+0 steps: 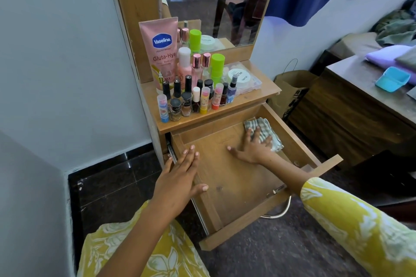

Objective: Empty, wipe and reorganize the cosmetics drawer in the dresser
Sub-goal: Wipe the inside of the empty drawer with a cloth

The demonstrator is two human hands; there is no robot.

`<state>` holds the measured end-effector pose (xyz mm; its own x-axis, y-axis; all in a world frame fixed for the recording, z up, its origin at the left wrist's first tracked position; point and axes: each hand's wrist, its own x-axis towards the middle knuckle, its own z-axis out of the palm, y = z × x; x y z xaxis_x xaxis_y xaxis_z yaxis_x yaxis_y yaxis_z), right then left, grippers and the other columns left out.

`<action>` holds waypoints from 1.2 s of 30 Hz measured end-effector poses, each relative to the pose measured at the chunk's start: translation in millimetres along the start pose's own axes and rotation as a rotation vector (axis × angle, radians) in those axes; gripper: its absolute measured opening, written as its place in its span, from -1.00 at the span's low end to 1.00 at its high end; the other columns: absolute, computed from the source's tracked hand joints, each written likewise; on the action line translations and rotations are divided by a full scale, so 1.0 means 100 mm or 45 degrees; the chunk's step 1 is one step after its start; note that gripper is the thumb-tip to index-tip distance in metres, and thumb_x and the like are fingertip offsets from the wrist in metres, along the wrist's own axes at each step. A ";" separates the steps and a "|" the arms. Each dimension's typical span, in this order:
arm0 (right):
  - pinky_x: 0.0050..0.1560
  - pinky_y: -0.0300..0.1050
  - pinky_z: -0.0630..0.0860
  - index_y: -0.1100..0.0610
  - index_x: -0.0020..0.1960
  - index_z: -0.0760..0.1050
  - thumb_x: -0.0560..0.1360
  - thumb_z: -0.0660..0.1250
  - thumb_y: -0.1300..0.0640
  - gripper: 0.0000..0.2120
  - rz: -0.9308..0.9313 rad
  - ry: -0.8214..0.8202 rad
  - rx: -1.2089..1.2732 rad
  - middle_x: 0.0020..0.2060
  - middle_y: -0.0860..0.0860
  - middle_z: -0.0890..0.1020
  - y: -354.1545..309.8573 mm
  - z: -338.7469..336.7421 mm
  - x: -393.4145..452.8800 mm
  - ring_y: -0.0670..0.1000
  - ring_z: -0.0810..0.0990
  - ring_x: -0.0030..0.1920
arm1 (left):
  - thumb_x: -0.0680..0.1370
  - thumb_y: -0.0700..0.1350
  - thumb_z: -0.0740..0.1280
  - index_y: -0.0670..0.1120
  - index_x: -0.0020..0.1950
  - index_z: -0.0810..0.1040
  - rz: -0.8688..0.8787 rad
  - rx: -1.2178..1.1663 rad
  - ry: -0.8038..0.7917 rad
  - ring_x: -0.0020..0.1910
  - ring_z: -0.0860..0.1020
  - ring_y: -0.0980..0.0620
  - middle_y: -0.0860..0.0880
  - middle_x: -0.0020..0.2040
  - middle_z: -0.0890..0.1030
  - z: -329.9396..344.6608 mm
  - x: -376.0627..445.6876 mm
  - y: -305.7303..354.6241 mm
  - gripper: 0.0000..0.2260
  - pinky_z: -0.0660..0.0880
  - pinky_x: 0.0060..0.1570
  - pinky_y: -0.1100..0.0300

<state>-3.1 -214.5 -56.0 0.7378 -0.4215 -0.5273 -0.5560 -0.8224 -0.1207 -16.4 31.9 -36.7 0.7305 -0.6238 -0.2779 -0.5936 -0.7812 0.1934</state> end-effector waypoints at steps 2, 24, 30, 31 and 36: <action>0.42 0.34 -0.26 0.06 0.51 -0.40 0.46 0.03 -0.42 -0.07 -0.053 0.020 -0.034 0.48 0.17 -0.37 -0.02 -0.03 0.04 0.44 -0.32 0.43 | 0.58 0.24 0.04 -0.01 0.49 -0.33 -0.001 0.000 0.002 0.46 -0.34 0.11 0.05 0.41 -0.45 0.00 0.00 0.00 -0.28 -0.27 0.44 0.03; 0.49 0.28 -0.14 0.10 0.50 -0.40 0.54 -0.05 -0.33 -0.18 -0.100 -0.171 -0.083 0.52 0.15 -0.26 0.04 0.26 -0.64 0.26 -0.08 0.52 | 0.56 0.25 0.06 0.00 0.52 -0.27 0.011 -0.027 0.021 0.46 -0.33 0.11 0.06 0.41 -0.43 -0.04 -0.02 -0.02 -0.28 -0.26 0.44 0.01; 0.49 0.25 0.02 0.17 0.53 -0.24 0.43 -0.02 -0.47 -0.03 0.258 -0.181 0.037 0.52 0.27 -0.11 -0.05 0.27 -0.64 0.36 -0.04 0.49 | 0.57 0.25 0.06 0.01 0.52 -0.29 -0.006 -0.029 0.008 0.46 -0.34 0.11 0.05 0.41 -0.44 -0.05 -0.02 -0.01 -0.28 -0.27 0.43 0.01; 0.49 0.25 0.02 0.19 0.53 -0.22 0.41 0.00 -0.49 0.01 0.284 -0.182 0.078 0.52 0.27 -0.11 -0.04 0.26 -0.61 0.36 -0.05 0.50 | 0.57 0.25 0.06 0.01 0.52 -0.29 -0.007 -0.030 0.007 0.45 -0.34 0.11 0.05 0.41 -0.44 -0.05 -0.02 -0.01 -0.28 -0.27 0.43 0.01; 0.49 0.28 -0.04 0.16 0.54 -0.17 0.36 0.02 -0.53 0.05 0.284 -0.028 0.049 0.51 0.28 -0.17 0.20 0.05 -0.46 0.37 -0.10 0.50 | 0.56 0.26 0.05 0.01 0.51 -0.30 -0.004 -0.020 0.002 0.47 -0.33 0.10 0.05 0.41 -0.44 -0.04 -0.02 -0.01 -0.28 -0.27 0.44 0.00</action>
<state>-50.2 -209.6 -38.8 0.5866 -0.5822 -0.5629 -0.7188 -0.6946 -0.0306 -15.8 33.9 -32.9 0.7329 -0.6212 -0.2774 -0.5857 -0.7836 0.2072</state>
